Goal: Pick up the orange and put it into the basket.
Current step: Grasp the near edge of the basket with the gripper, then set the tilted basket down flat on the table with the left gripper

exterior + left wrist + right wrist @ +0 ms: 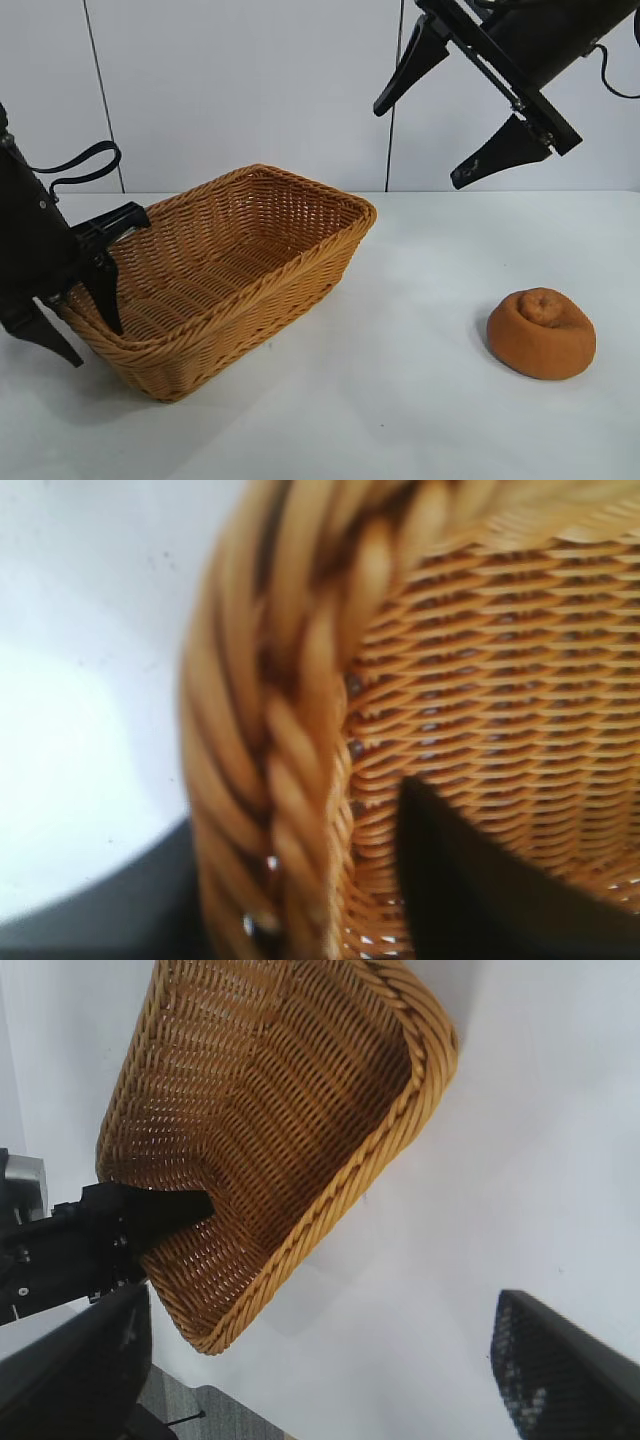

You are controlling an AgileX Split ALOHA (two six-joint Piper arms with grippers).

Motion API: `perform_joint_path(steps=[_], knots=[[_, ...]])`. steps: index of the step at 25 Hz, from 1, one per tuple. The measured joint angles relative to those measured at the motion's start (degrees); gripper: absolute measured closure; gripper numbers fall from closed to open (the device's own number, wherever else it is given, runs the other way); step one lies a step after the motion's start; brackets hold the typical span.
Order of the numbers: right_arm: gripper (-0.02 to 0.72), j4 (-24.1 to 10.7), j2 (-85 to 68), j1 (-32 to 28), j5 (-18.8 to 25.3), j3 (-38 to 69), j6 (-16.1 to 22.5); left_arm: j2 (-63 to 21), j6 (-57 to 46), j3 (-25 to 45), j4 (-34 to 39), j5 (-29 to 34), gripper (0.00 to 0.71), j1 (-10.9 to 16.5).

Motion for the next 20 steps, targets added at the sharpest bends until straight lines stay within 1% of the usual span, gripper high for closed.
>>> perform_joint_path(steps=[1,3,6,8,11,15,20], knots=[[0.072,0.0,0.0,0.0,0.0,0.0,0.0,0.0,0.0,0.0,0.0,0.0,0.625,0.0],[0.072,0.0,0.0,0.0,0.02,0.0,0.0,0.05,2.81,-3.96,-0.71,4.38,0.625,1.59],[0.072,0.0,0.0,0.0,0.02,0.0,0.0,0.18,7.03,-8.74,-1.66,8.04,0.625,3.84],[0.072,0.0,0.0,0.0,0.02,0.0,0.0,0.18,9.72,-11.49,-2.88,9.43,0.625,5.43],[0.072,0.0,0.0,0.0,0.02,0.0,0.0,0.18,13.22,-14.86,-3.02,11.42,0.625,7.09],[0.072,0.0,0.0,0.0,-0.06,0.0,0.0,0.18,19.3,-17.31,-2.96,14.57,0.625,7.2],[0.072,0.0,0.0,0.0,0.01,0.0,0.0,1.43,24.48,-19.2,-2.85,17.88,0.625,7.2]])
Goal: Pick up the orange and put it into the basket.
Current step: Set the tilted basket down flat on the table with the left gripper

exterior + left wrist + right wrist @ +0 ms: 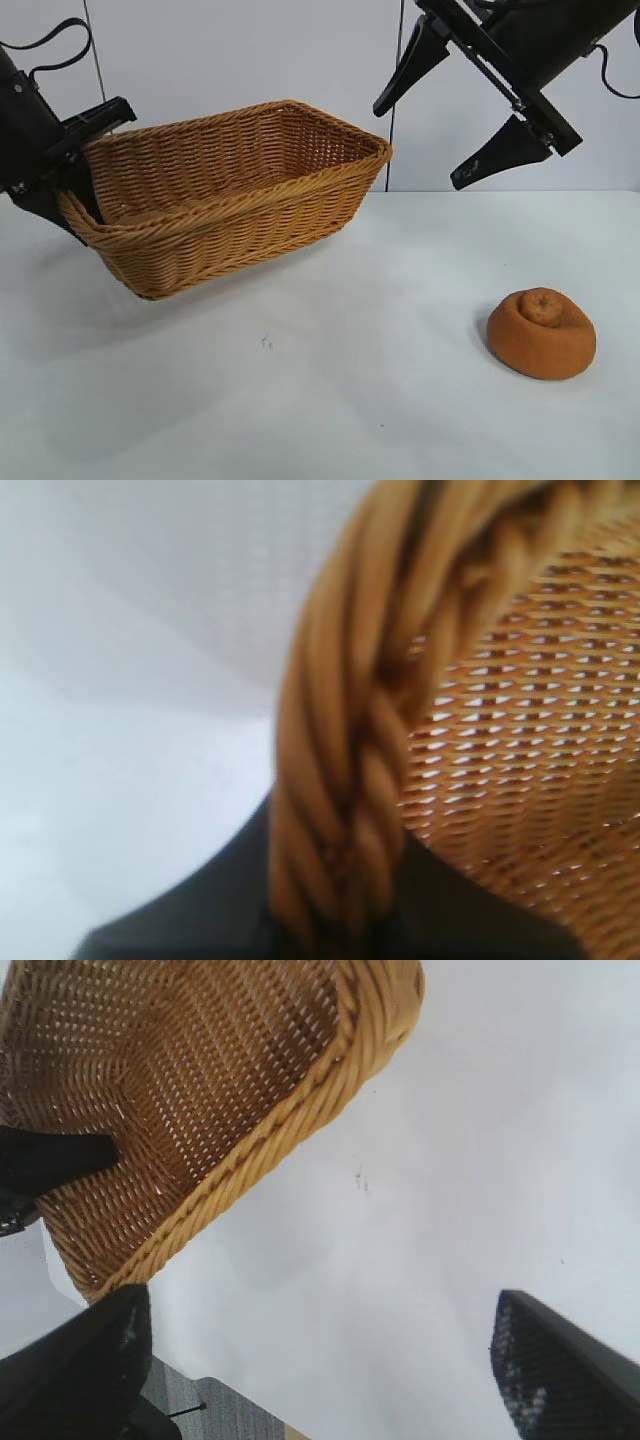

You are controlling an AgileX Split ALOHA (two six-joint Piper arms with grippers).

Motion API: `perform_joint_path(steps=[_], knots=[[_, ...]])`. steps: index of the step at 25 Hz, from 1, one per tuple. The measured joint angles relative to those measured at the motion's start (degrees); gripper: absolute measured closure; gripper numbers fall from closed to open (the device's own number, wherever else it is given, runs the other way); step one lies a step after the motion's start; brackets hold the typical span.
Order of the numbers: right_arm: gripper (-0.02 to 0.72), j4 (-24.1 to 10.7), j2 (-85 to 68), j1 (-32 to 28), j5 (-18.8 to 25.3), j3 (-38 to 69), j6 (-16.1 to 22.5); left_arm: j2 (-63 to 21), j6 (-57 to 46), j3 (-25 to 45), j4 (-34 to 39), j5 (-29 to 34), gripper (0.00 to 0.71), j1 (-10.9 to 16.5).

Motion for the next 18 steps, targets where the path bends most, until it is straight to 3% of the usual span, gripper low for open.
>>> perform_joint_path(steps=[8,18], knots=[[0.072,0.0,0.0,0.0,0.03,0.0,0.0,5.62,12.19,-5.92,0.37,9.74,0.625,-0.14],[0.072,0.0,0.0,0.0,0.03,0.0,0.0,6.23,15.51,-6.23,0.58,10.78,0.625,-0.9]])
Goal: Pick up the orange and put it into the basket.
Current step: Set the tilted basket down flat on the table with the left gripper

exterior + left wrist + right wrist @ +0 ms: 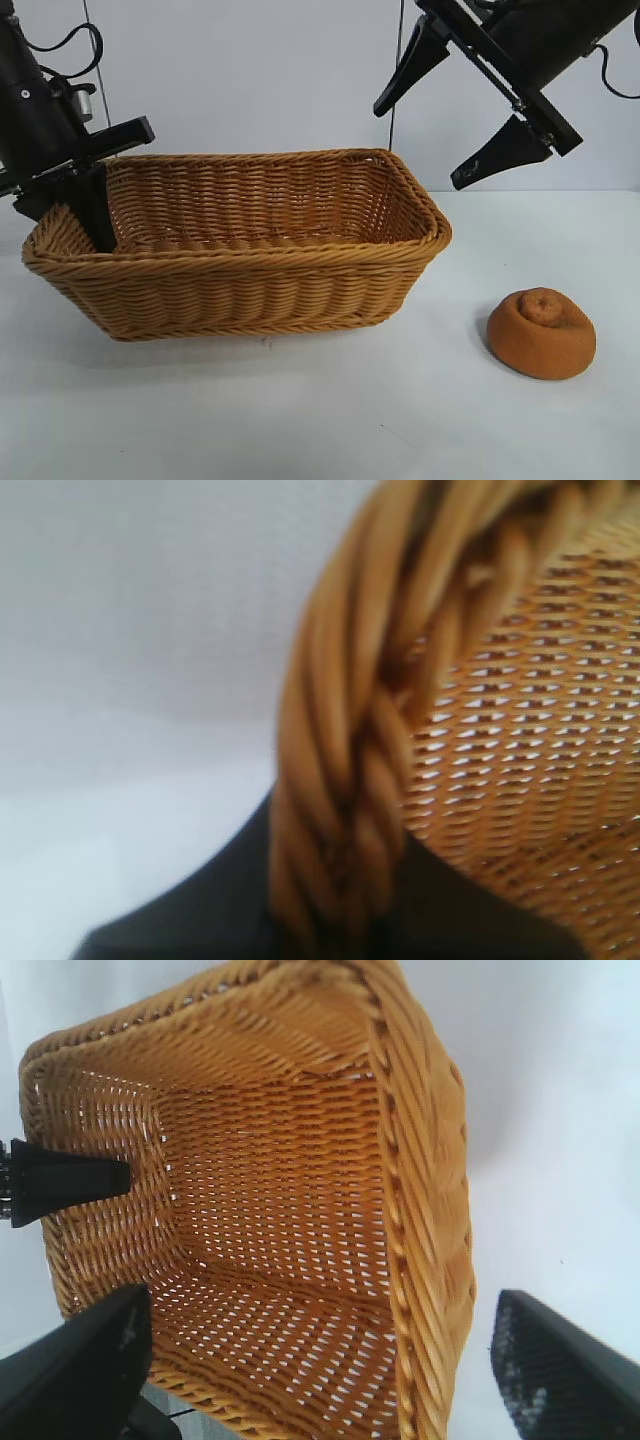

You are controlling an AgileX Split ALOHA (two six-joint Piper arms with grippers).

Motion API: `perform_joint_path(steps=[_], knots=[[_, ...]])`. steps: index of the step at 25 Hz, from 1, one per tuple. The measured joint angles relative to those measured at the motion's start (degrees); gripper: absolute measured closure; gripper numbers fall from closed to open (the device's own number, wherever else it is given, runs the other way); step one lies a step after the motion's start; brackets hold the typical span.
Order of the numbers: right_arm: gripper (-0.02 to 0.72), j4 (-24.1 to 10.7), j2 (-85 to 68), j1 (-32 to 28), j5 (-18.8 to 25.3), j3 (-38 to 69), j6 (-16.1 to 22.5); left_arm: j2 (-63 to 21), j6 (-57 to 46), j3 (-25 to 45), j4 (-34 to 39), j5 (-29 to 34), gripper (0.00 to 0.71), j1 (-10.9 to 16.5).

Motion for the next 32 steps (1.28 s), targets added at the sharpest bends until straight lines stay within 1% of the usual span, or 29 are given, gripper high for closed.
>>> perform_joint_path(steps=[5,7,13,16,17,18,19,22,23,24,27,32], knots=[[0.072,0.0,0.0,0.0,0.07,0.0,0.0,1.25,0.08,0.0,-0.12,-2.47,0.625,-3.38],[0.072,0.0,0.0,0.0,0.07,0.0,0.0,2.42,0.21,0.0,-0.18,-3.72,0.625,-4.26],[0.072,0.0,0.0,0.0,0.51,0.0,0.0,6.92,0.23,0.0,-0.35,-5.02,0.625,-4.57],[0.072,0.0,0.0,0.0,1.29,0.0,0.0,7.29,0.23,-0.02,-0.28,-5.6,0.625,-4.57],[0.072,0.0,0.0,0.0,1.47,0.0,0.0,7.29,0.23,-0.02,-0.28,-5.66,0.612,-4.57],[0.072,0.0,0.0,0.0,1.54,0.0,0.0,7.29,0.23,-0.02,-0.46,-5.72,0.582,-4.57],[0.072,0.0,0.0,0.0,1.54,0.0,0.0,7.29,0.3,-0.02,-0.57,-5.65,0.522,-4.57],[0.072,0.0,0.0,0.0,1.54,0.0,0.0,7.24,0.42,-0.14,-1.0,-5.12,0.275,-4.57],[0.072,0.0,0.0,0.0,1.54,0.0,0.0,7.18,0.42,-0.19,-1.12,-4.78,0.203,-4.57],[0.072,0.0,0.0,0.0,1.54,0.0,0.0,7.09,0.42,-0.25,-1.11,-4.14,0.154,-4.57],[0.072,0.0,0.0,0.0,1.54,0.0,0.0,5.47,0.42,-0.43,-1.25,-3.48,0.098,-4.57],[0.072,0.0,0.0,0.0,1.58,0.0,0.0,-0.61,0.42,-1.0,-1.17,-3.28,0.08,-4.43]])
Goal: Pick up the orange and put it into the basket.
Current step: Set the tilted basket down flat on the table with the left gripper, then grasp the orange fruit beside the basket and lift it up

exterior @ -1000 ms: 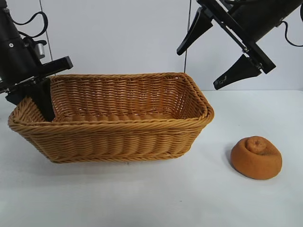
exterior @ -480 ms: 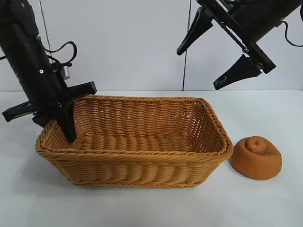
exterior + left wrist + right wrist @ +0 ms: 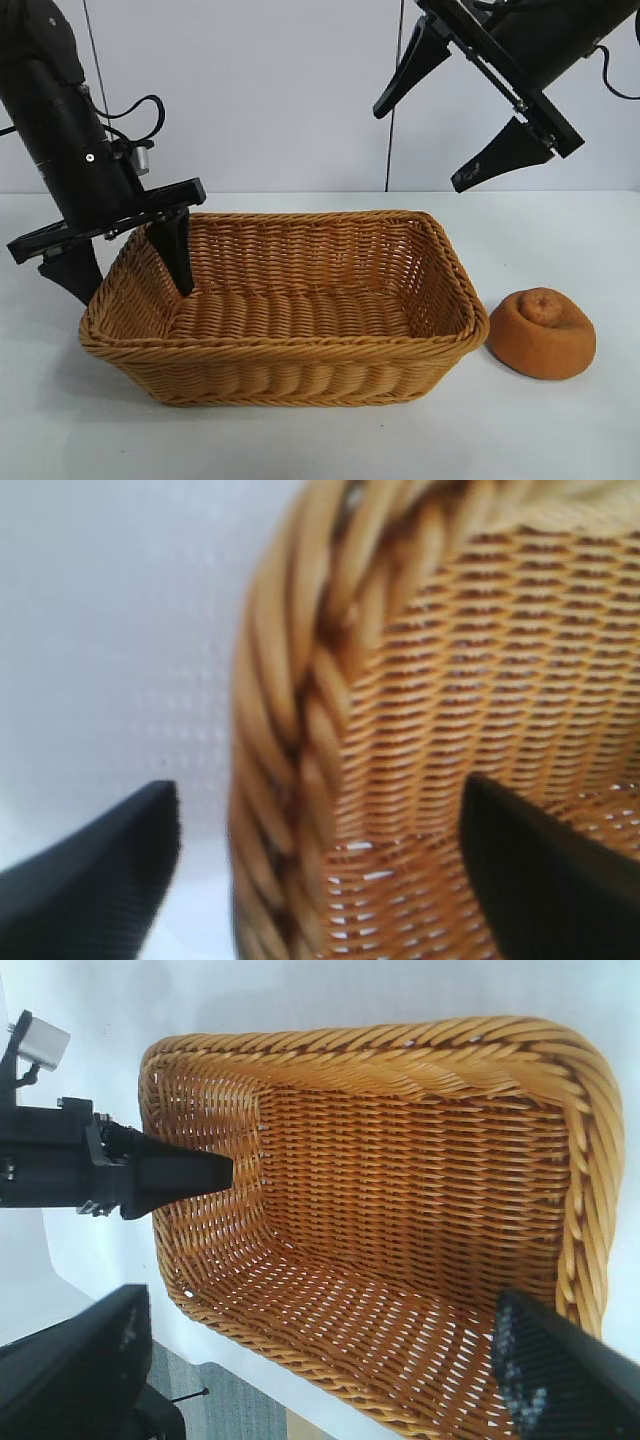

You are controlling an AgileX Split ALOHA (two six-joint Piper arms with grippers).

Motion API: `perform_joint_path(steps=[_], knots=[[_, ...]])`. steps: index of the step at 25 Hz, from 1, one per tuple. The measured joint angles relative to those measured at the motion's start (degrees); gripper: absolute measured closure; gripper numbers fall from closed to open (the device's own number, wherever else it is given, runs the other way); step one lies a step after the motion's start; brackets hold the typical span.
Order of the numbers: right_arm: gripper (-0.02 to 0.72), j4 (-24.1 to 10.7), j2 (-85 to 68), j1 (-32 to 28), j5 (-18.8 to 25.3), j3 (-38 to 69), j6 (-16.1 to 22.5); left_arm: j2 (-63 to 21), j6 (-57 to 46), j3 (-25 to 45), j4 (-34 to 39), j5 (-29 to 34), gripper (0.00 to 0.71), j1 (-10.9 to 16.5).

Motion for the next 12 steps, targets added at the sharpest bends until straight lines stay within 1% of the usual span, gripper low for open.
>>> perform_joint_path(steps=[2,4,9,12], knots=[[0.072,0.0,0.0,0.0,0.08,0.0,0.0,-2.34,0.1,-0.06,0.52,0.47,0.08,0.61],[0.072,0.0,0.0,0.0,0.07,0.0,0.0,-3.92,0.23,-0.06,2.92,1.27,0.08,1.82],[0.072,-0.19,0.0,0.0,0.07,0.0,0.0,-5.67,-0.03,-0.06,13.68,3.82,0.08,5.97],[0.072,-0.19,0.0,0.0,0.07,0.0,0.0,-5.67,-0.89,-0.06,18.81,5.43,0.08,7.45]])
